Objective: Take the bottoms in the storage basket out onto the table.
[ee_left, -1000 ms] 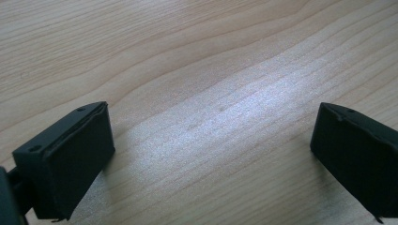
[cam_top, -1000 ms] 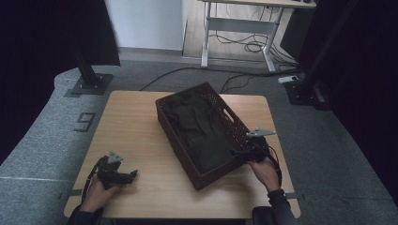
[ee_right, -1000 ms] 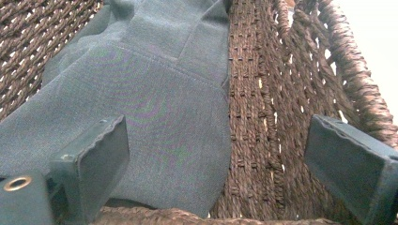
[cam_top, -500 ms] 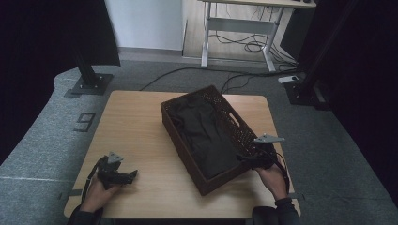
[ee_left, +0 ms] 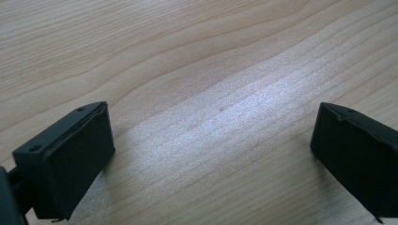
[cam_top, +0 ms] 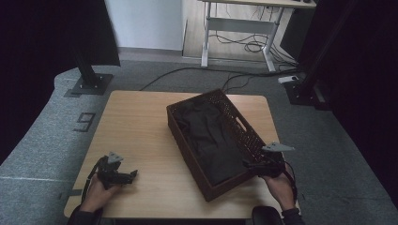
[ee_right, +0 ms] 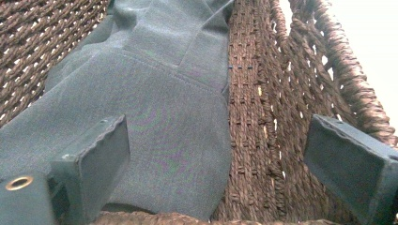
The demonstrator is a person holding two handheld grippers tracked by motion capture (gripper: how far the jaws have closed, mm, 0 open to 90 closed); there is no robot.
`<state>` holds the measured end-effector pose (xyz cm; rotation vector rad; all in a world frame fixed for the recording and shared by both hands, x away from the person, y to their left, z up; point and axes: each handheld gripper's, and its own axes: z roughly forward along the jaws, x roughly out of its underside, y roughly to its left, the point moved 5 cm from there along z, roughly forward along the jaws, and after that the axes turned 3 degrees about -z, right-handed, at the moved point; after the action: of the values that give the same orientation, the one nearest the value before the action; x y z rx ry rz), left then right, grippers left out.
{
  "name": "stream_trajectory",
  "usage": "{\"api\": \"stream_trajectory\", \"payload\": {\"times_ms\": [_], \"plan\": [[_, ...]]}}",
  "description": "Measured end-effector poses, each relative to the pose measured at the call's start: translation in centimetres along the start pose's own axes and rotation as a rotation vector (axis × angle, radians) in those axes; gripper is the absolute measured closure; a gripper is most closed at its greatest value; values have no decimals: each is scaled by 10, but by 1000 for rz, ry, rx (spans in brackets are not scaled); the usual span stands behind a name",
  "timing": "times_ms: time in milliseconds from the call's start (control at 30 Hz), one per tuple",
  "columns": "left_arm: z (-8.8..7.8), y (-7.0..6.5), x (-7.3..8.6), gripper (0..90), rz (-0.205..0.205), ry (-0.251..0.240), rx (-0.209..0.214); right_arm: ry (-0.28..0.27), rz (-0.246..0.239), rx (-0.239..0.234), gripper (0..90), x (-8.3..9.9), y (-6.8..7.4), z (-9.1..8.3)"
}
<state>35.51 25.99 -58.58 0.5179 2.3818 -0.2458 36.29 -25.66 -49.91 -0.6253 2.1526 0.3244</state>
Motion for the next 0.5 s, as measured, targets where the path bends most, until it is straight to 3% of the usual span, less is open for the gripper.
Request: {"api": "stream_trajectory", "payload": {"times_ms": [500], "plan": [[0,0,0,0,0,0,0,10,14,18,73,17,0,-23]]}}
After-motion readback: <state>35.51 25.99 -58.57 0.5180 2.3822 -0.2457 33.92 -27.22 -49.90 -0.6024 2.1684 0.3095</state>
